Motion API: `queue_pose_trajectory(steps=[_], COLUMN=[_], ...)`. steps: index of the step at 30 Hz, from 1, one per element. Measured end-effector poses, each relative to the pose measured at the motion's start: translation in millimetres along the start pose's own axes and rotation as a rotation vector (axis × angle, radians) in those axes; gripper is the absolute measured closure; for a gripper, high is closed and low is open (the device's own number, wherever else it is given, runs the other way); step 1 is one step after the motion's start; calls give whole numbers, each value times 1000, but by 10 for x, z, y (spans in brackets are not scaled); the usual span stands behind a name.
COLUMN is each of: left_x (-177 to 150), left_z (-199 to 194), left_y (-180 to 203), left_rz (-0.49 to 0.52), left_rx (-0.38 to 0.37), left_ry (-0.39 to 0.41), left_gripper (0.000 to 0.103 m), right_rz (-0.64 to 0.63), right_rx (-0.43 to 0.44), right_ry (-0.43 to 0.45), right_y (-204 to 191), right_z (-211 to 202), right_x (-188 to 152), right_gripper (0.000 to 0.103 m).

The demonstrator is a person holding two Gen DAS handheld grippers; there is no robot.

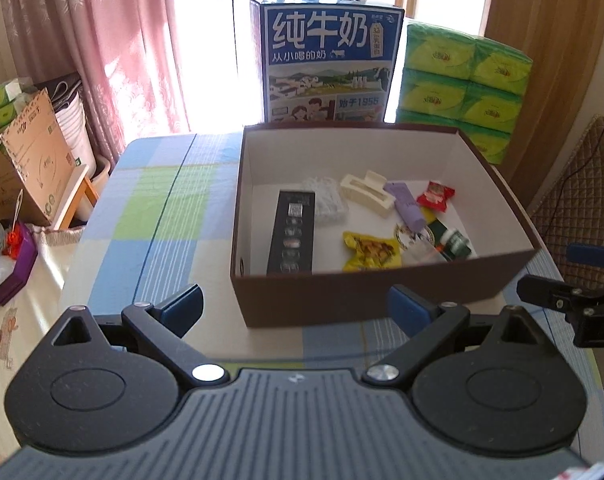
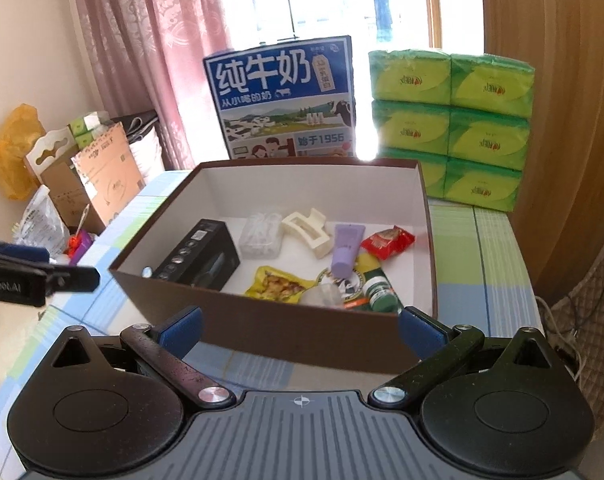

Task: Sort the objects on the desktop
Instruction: 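Withdraw both tools from the box toward the hair tie and toothbrush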

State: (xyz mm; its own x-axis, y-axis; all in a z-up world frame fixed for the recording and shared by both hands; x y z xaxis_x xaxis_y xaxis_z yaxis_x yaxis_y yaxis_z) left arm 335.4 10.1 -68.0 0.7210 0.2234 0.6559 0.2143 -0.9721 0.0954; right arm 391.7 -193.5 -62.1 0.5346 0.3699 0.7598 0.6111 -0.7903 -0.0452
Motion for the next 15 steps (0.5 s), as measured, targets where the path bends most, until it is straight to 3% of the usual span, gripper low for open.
queue_pose_trajectory(steps=[15], left_x=[-581], left_z=[-284], left_y=[-36], left_rz=[7], left_rx=[-7], left_ry=[-54], left_gripper=[6], right_rz=[-6], right_rx=[0], right_ry=[-44], right_y=[-323], right_z=[-368], right_x=[-454], right_gripper=[2])
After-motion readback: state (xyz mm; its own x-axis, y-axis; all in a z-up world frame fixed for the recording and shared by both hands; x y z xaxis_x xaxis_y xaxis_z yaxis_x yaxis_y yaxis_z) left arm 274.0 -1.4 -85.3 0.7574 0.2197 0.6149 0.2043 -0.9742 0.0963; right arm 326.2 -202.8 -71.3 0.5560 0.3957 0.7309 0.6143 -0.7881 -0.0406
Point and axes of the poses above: each gripper's, at about its wrist camera, not at the fingertips, and z roughly the way its jaws point, y to its right, x to its top, the point moved 10 cm from there along z, roughly the way its jaws point, and after that the axes turned 8 degrees about -z, right-handed, at the moved point
